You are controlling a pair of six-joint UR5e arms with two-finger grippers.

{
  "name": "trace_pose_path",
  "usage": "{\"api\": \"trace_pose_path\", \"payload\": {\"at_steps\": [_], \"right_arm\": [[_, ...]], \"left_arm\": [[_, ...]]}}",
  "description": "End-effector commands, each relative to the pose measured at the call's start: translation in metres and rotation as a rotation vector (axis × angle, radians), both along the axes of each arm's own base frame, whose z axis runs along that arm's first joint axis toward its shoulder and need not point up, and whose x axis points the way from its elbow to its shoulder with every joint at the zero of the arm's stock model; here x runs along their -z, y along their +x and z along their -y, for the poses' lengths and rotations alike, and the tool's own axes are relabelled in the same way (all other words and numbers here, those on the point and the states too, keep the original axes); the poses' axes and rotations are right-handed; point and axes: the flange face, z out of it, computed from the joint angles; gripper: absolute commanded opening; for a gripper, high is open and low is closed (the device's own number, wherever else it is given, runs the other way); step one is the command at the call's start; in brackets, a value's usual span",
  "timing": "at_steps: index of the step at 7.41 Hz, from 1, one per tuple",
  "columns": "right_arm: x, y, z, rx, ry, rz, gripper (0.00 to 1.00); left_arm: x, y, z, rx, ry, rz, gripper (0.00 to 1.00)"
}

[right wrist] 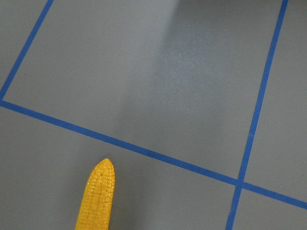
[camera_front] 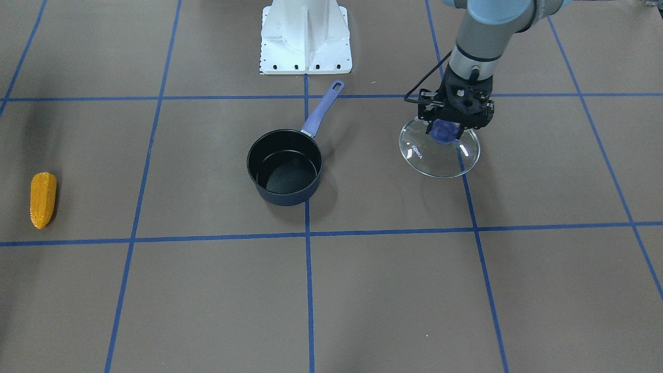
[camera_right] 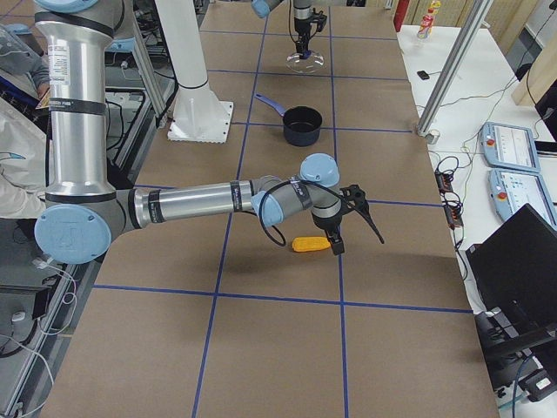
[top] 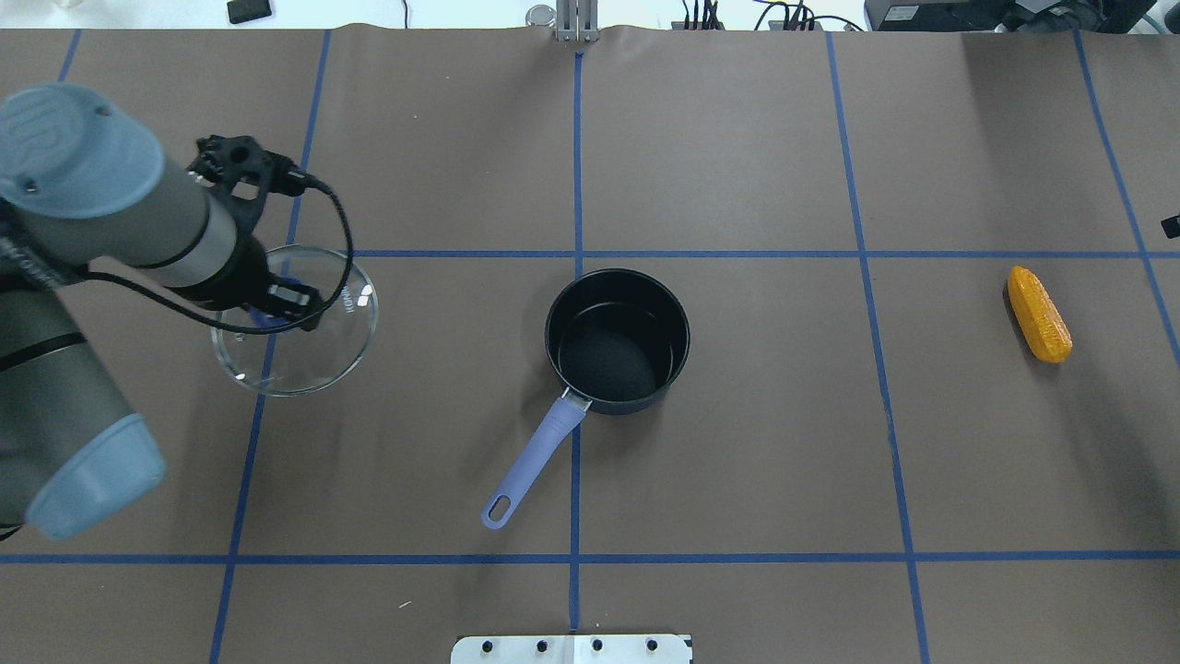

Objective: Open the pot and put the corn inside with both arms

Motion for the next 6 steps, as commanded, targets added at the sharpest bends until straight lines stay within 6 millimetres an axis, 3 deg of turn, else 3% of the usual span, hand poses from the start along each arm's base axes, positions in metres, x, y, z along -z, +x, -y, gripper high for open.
{"api": "trace_pose_path", "payload": {"at_steps": [1,3,6], "right_arm": [[0.000,-0.001,0.000,-0.001,0.000,-0.001,1.00],[0.000,-0.001,0.000,0.001,0.000,-0.001,1.00],[0.000,-0.003,0.001,0.003,-0.001,0.000,1.00]], "left_arm": [[-0.074,-0.073,-0.025,-0.102,0.034,0.057,0.26],[-0.140,-0.116,-0.047,-0.166,0.059,0.055,0.27],[-0.227,-0.127,-0.066,-0.135,0.068,-0.031,0.27]]}}
